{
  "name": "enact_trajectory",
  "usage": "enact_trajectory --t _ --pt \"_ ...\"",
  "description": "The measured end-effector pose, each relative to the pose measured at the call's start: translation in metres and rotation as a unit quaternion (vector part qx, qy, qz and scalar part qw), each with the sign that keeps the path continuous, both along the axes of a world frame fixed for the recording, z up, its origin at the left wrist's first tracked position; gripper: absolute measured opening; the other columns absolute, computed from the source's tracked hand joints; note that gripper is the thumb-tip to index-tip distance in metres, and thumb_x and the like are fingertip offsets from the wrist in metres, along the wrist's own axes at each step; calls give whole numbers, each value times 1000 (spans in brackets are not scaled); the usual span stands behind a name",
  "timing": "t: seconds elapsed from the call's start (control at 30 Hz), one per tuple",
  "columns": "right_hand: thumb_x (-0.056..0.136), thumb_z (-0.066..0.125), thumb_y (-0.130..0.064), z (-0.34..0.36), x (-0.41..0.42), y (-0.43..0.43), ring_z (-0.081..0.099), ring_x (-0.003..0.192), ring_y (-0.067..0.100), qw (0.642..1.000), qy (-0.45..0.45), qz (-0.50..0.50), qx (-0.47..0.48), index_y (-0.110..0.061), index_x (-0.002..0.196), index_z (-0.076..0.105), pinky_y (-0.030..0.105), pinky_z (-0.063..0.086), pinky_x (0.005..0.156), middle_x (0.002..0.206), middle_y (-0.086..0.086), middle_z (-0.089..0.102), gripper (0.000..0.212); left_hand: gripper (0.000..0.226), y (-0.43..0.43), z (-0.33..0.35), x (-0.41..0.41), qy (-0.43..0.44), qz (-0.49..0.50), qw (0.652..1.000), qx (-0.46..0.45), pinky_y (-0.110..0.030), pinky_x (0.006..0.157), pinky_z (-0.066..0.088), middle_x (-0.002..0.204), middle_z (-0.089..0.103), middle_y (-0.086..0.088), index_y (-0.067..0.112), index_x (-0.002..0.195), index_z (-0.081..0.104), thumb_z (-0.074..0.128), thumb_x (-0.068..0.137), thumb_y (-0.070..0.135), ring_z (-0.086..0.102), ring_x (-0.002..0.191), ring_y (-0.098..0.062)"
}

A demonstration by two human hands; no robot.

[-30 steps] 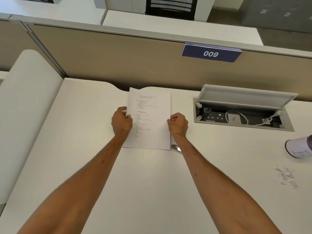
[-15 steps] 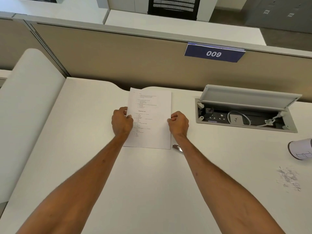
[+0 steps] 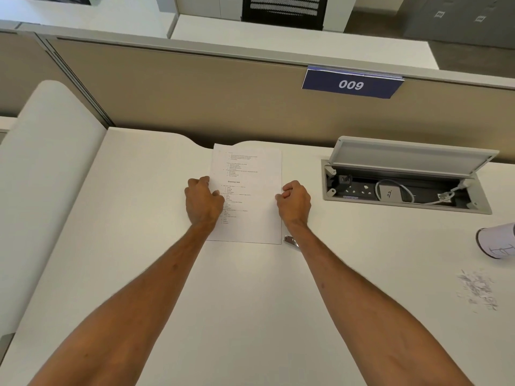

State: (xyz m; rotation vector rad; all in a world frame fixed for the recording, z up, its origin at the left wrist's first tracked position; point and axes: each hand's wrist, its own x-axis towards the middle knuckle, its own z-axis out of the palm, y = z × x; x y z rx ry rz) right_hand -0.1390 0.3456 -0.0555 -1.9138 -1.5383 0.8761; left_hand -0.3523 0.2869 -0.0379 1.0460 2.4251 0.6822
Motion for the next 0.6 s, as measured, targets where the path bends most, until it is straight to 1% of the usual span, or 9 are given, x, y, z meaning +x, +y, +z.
enact_trajectory --t 0.1,0.2,0.3,0.4,0.47,0.53,0.6 --pt "89 78 -7 0 2 0 68 87 24 1000 1 7 -2 -11 103 67 27 47 71 95 7 70 19 51 -2 2 1 18 -14 1000 -6 -52 109 55 149 58 -17 7 151 59 72 103 17 60 135 -39" --pt "91 78 -10 3 5 -3 68 89 24 1000 4 21 -1 -12 105 67 32 54 76 98 6 69 18 55 -9 4 5 44 -12 999 -9 -53 113 51 155 53 -18 5 155 53 69 104 20 54 141 -39" --pt "93 71 -7 9 14 -16 67 94 23 999 -1 43 15 -12 112 66 37 57 84 105 5 68 21 54 -24 5 18 83 -31 996 19 -55 114 48 156 51 -17 8 156 51 66 104 17 50 144 -39" --pt "93 65 -1 16 26 -37 64 102 19 995 -11 71 63 -12 118 64 33 54 84 113 3 65 27 54 -46 2 41 126 -81 987 63 -55 114 49 157 53 -15 11 155 51 66 104 14 48 146 -38" --pt "93 64 -1 18 35 -52 63 106 18 991 -27 88 92 -14 121 63 34 54 82 117 0 63 31 54 -58 -1 59 146 -120 979 80 -54 119 48 161 50 -15 10 156 49 66 105 15 46 151 -37" --pt "92 63 -4 18 45 -66 63 109 19 987 -58 103 106 -17 125 63 36 55 82 121 -2 63 36 55 -67 -2 78 157 -151 972 83 -54 126 41 168 46 -16 10 160 45 63 108 18 42 157 -38" --pt "90 64 -5 19 56 -79 63 110 22 980 -94 127 122 -18 128 63 39 55 86 123 -1 65 40 57 -75 -3 96 166 -177 967 81 -55 131 36 172 41 -17 11 164 42 58 110 22 38 161 -38"
